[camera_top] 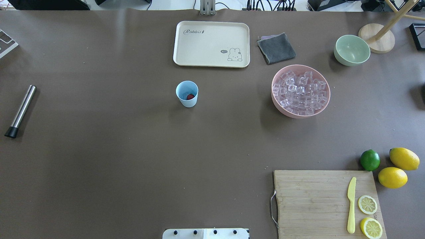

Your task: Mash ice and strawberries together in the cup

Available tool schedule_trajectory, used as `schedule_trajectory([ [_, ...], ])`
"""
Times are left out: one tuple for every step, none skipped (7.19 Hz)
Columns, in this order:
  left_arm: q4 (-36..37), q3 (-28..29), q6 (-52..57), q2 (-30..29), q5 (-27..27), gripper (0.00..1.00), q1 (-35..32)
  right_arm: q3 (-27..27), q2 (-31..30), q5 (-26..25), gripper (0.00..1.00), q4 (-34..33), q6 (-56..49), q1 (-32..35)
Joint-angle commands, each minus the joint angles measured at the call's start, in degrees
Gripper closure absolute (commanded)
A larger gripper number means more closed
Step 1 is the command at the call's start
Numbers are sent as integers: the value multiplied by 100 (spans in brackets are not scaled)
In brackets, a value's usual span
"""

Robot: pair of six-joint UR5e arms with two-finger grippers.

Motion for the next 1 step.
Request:
schedule_trajectory([
  [-160, 93, 3, 6, 41, 2, 68, -152, -38, 33, 1, 2, 54, 10],
])
